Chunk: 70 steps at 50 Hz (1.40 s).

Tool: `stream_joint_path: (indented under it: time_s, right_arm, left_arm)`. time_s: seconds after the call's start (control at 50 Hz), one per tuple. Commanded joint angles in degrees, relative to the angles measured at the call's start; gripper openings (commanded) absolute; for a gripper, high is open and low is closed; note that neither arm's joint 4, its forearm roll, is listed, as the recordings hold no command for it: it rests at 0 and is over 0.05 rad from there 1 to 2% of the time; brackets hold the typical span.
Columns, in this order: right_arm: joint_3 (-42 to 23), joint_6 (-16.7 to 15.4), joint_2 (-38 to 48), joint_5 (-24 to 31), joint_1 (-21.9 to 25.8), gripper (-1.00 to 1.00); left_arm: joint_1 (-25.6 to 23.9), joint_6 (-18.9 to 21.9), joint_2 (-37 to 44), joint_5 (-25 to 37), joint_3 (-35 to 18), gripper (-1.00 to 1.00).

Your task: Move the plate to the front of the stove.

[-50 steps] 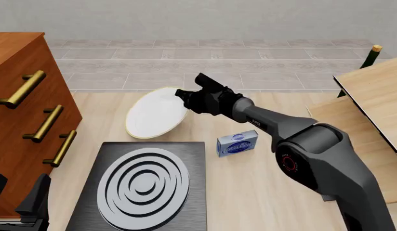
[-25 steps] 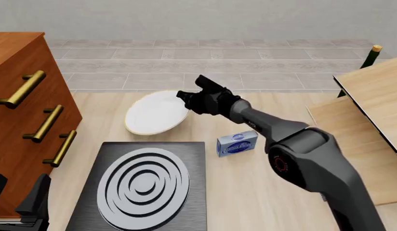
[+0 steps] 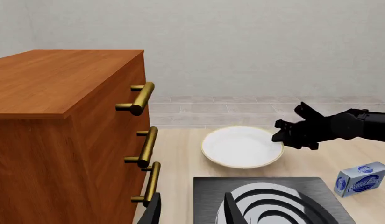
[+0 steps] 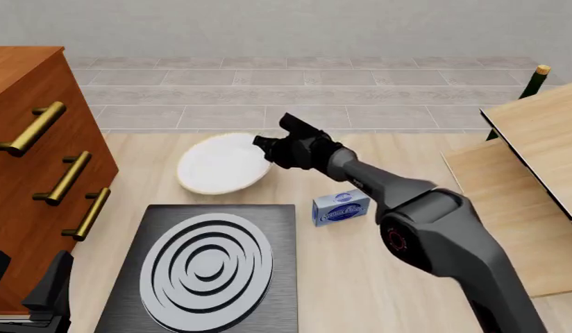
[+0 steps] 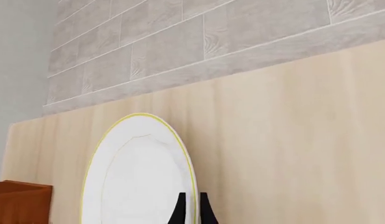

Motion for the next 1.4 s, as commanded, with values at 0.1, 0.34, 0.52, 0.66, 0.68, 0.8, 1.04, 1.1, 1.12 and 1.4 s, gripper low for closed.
stream_joint_path:
  time_s: [0.1,0.34,0.52,0.66,0.68,0.8,1.04,1.1,1.12,1.4]
  right_arm:
    - [0.5,-0.5,1.6,-0.1,1.5,-1.00]
    - [-0.2,-0.9,2.6,-0.2,2.0,-1.00]
    - [-1.8,-1.1,3.5,0.1,2.0,-1.00]
    - [-2.5,-1.0,4.2,0.0,1.6,-1.00]
    - [-2.8,-1.0,4.4,0.1,1.6,-1.00]
    - [-6.3,-1.8,6.2,2.2,0.7,-1.00]
    - [-13.6,-2.7,10.2,6.2,-0.7,-1.00]
    - [-15.6,-3.1,11.3,7.4,-1.0,-1.00]
    - [-16.4,-3.2,11.7,8.0,-1.2,-1.00]
    - [-17.1,-4.1,11.9,8.7,-1.1,1.00]
  left_arm:
    - [0.0,0.0,0.0,0.0,0.0,1.00]
    - [0.0,0.0,0.0,0.0,0.0,1.00]
    - [0.0,0.0,0.0,0.0,0.0,1.00]
    - [0.0,0.0,0.0,0.0,0.0,1.00]
    - [0.0,0.0,0.0,0.0,0.0,1.00]
    - [0.0,0.0,0.0,0.0,0.0,1.00]
    - [0.0,0.0,-0.1,0.0,0.0,1.00]
    - [0.0,0.0,-0.1,0.0,0.0,1.00]
    - [0.0,0.0,-0.1,0.0,0.0,1.00]
    - [0.1,0.0,-0.3,0.0,0.0,1.00]
